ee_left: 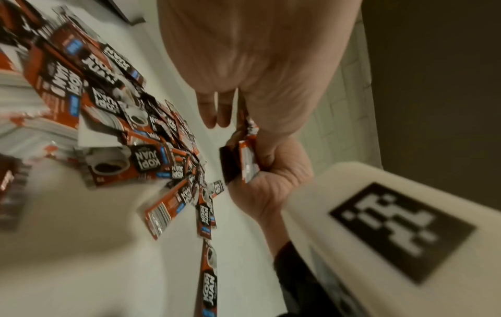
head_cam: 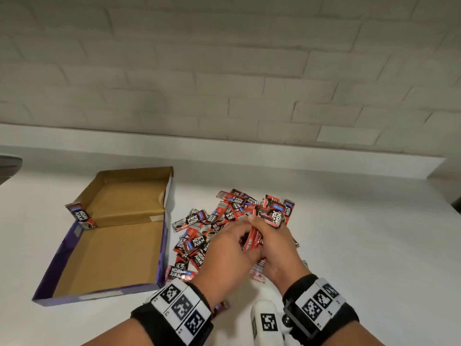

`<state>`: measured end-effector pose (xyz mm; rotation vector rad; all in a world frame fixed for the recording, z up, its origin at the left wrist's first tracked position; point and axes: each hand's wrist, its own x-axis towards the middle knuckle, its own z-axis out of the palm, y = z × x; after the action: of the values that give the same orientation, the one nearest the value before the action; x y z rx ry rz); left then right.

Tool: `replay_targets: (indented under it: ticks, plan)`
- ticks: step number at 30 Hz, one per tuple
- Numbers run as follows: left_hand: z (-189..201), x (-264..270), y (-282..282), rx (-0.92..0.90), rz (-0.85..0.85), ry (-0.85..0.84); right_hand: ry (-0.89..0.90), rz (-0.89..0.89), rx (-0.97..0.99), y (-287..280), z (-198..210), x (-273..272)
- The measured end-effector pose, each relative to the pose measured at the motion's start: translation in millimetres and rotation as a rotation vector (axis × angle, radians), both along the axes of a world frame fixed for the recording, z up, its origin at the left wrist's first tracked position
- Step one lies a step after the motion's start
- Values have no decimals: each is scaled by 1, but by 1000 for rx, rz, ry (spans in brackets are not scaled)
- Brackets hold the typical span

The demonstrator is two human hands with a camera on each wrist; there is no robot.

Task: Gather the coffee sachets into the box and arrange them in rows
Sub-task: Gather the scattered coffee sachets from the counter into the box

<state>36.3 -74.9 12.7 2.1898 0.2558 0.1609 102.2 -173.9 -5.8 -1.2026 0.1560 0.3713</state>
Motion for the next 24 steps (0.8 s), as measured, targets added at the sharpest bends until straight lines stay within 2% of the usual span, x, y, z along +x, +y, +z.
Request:
replay_targets:
  ticks: [3,5,7,10,12,14,16,21,24]
  plan:
    - [-1,-3,26,-138,27,-76,-41,-62,-20,23,13,5]
    - [-1,-3,44,-320,49,-22,-68,-116,-11,38,23,9]
    - [0,-4,57,-691,79,79,-133,-194,-26,53,30,11]
    - [-1,-2,73,-1392,83,296,-317,-220,-162,78,32,7]
    - [4,-3,82,-1661,82,355,-399,-184,-226,95,29,-4]
    - [8,-3,91,-1760,138,313,-424,-130,-253,111,25,-17]
    - [10,-4,100,-1779,220,232,-417,-80,-244,121,21,-25]
    - [11,-7,121,-1712,329,147,-352,-11,-228,136,15,-37]
    - [8,-8,127,-1654,367,132,-380,-7,-206,146,11,-39]
